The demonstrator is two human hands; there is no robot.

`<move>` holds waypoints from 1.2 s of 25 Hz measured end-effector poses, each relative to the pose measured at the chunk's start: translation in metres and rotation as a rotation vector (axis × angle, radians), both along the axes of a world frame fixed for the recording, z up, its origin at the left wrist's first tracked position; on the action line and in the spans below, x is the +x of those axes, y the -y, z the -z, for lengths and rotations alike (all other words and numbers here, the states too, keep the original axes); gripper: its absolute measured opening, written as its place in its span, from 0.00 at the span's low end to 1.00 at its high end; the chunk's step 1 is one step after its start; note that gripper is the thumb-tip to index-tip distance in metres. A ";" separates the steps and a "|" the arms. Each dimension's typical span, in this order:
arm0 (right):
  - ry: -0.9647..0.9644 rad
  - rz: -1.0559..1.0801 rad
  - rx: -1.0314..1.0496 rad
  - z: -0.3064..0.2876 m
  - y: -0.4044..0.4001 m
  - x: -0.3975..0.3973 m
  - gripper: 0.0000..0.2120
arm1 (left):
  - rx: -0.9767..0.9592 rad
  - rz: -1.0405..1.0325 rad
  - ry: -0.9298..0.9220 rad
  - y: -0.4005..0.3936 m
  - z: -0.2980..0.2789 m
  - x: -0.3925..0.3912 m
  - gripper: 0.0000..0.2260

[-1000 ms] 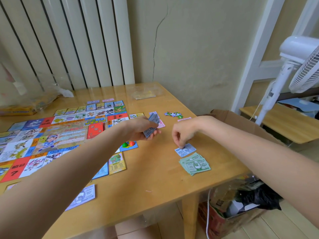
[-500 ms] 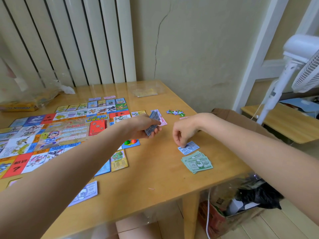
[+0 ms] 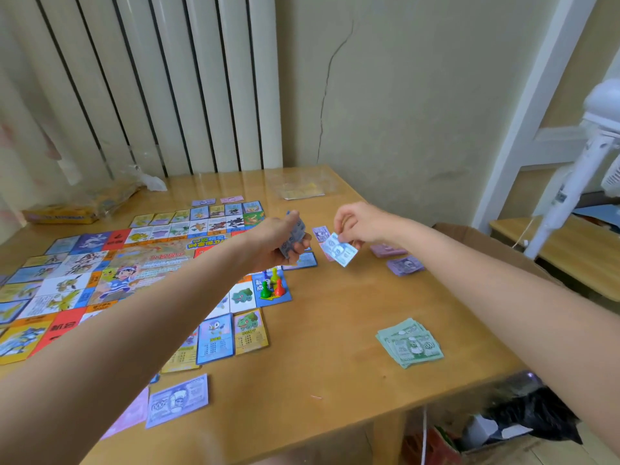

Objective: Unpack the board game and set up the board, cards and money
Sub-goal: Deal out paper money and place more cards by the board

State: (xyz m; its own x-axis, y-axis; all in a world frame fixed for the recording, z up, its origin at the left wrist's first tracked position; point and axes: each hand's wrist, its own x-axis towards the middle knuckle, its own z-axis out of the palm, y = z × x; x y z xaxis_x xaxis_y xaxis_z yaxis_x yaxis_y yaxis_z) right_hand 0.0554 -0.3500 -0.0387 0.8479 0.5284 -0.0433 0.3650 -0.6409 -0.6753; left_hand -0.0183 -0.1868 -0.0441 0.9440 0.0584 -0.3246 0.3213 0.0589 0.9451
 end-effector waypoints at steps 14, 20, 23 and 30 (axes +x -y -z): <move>0.054 0.310 0.079 0.038 -0.083 0.133 0.13 | -0.135 -0.134 0.027 -0.070 -0.006 0.067 0.09; 0.154 0.263 -0.143 0.055 -0.088 0.144 0.13 | -0.144 -0.141 0.026 -0.080 0.002 0.069 0.07; 0.282 0.255 -0.263 0.049 -0.091 0.140 0.12 | -0.129 -0.158 0.064 -0.087 0.004 0.065 0.04; -0.224 -0.270 0.368 -0.013 -0.147 0.070 0.03 | 0.004 -0.286 0.135 -0.112 0.005 0.050 0.08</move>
